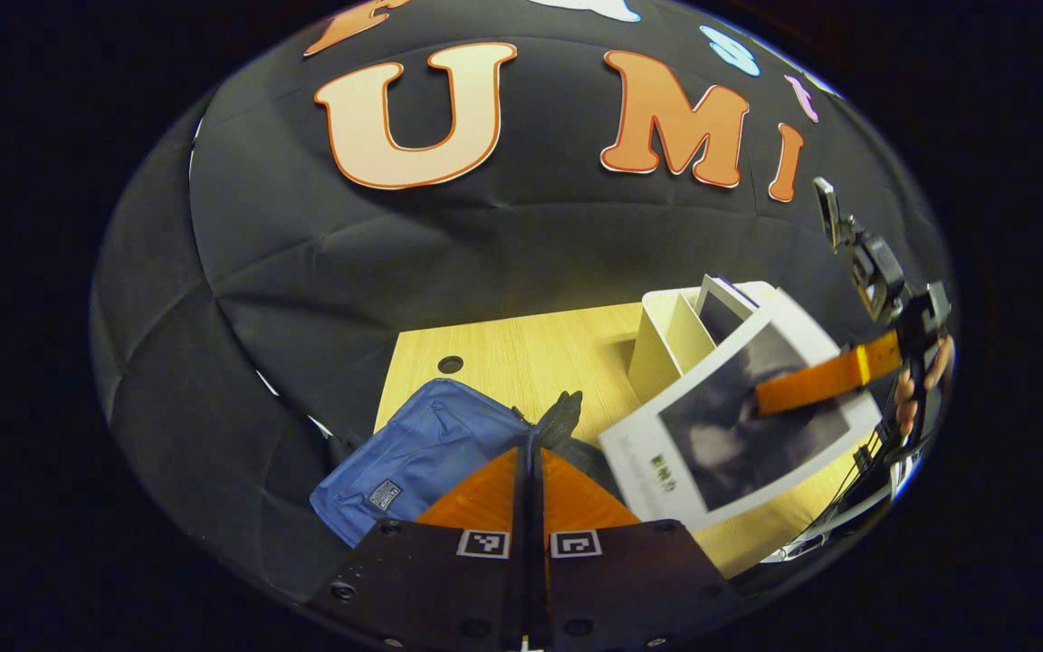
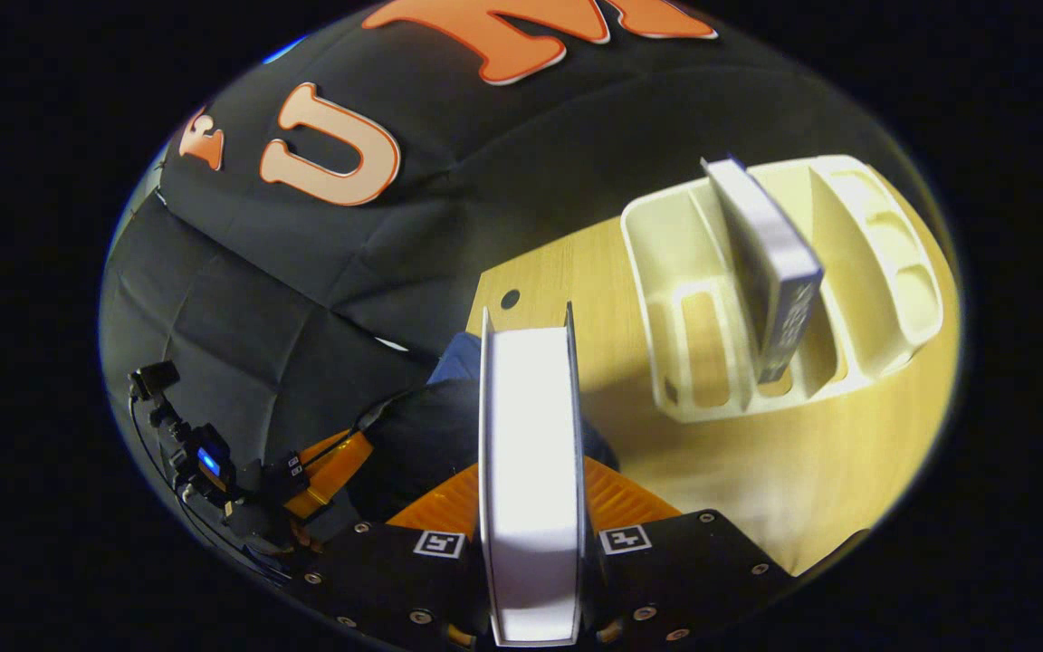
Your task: Open the schoolbag, grab two books from the bookshelf and put them into the schoolbag.
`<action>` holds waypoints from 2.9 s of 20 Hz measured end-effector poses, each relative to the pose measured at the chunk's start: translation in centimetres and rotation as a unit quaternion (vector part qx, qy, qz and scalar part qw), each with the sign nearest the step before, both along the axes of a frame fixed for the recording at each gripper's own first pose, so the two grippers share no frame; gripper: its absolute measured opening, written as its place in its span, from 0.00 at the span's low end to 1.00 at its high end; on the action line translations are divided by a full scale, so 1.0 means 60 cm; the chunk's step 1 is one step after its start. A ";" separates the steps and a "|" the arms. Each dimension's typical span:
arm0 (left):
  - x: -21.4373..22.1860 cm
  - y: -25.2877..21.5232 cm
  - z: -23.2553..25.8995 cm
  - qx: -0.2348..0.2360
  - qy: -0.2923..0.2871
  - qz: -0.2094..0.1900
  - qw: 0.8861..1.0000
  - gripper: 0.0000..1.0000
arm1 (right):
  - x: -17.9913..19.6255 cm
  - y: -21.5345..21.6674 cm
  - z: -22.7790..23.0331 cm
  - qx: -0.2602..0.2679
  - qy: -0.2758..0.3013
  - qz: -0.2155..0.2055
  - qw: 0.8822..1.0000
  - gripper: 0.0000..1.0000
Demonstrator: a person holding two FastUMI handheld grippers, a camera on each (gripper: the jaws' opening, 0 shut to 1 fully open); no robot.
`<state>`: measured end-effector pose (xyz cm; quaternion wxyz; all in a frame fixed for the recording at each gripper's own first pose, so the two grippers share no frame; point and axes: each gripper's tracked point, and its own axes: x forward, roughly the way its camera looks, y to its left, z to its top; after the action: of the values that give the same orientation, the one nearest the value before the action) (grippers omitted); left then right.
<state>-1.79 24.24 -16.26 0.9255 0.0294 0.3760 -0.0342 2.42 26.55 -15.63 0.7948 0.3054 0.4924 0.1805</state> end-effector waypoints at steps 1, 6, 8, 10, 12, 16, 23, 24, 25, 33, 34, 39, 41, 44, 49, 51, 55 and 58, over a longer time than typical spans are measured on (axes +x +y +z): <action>0.000 -0.001 -0.001 -0.001 0.002 -0.002 1.000 0.02 | -0.007 0.022 -0.011 0.014 0.009 0.000 1.000 0.39; -0.004 -0.009 -0.010 0.003 0.013 -0.019 1.000 0.00 | -0.008 0.124 -0.072 0.025 0.029 -0.024 0.999 0.39; -0.005 -0.014 -0.011 0.007 0.017 -0.029 0.999 0.01 | 0.004 0.149 -0.092 0.021 0.025 -0.046 0.998 0.39; -0.004 -0.020 -0.007 0.015 0.018 -0.042 0.999 0.02 | 0.012 0.174 -0.112 0.020 0.025 -0.056 0.998 0.39; -0.006 -0.024 -0.003 0.022 0.015 -0.058 0.998 0.02 | 0.014 0.197 -0.130 0.041 0.037 -0.073 0.996 0.39; -0.017 -0.037 -0.008 0.006 0.022 -0.077 0.997 0.02 | 0.016 0.229 -0.152 0.072 0.055 -0.087 0.992 0.39; -0.024 -0.061 -0.018 -0.015 0.029 -0.097 0.995 0.02 | 0.026 0.269 -0.195 0.104 0.063 -0.104 0.987 0.40; -0.031 -0.060 -0.015 -0.017 0.029 -0.098 0.995 0.02 | 0.029 0.272 -0.197 0.110 0.063 -0.112 0.986 0.40; -0.032 -0.063 -0.019 -0.016 0.030 -0.100 0.994 0.01 | 0.033 0.278 -0.203 0.113 0.065 -0.116 0.985 0.39; -0.041 -0.068 -0.021 0.006 0.045 -0.106 0.993 0.01 | 0.046 0.304 -0.217 0.129 0.060 -0.135 0.981 0.40; -0.045 -0.067 -0.018 0.005 0.044 -0.106 0.993 0.01 | 0.051 0.301 -0.218 0.130 0.060 -0.140 0.980 0.40; -0.059 -0.064 -0.024 -0.010 0.050 -0.107 0.993 0.01 | 0.072 0.283 -0.221 0.153 0.076 -0.169 0.971 0.39; -0.057 -0.072 -0.021 -0.008 0.051 -0.112 0.992 0.01 | 0.081 0.286 -0.224 0.166 0.074 -0.190 0.965 0.39; -0.056 -0.080 -0.022 -0.008 0.054 -0.114 0.992 0.01 | 0.076 0.310 -0.234 0.199 0.097 -0.203 0.954 0.40; -0.047 -0.073 -0.015 -0.016 0.055 -0.105 0.993 0.05 | 0.066 0.346 -0.238 0.199 0.094 -0.184 0.958 0.43; -0.041 -0.074 -0.012 -0.014 0.053 -0.104 0.993 0.00 | 0.064 0.358 -0.239 0.198 0.097 -0.173 0.960 0.43; -0.025 -0.051 -0.006 -0.020 0.047 -0.082 0.995 0.01 | 0.028 0.359 -0.263 0.135 0.180 -0.146 0.963 0.57; -0.016 -0.037 -0.001 -0.022 0.038 -0.067 0.997 0.01 | -0.018 0.374 -0.267 0.073 0.183 -0.040 0.979 0.96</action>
<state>-2.76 22.00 -16.31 0.9065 0.0334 0.4075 -0.1055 1.34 48.98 -31.62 0.6732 0.4103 0.6025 0.1246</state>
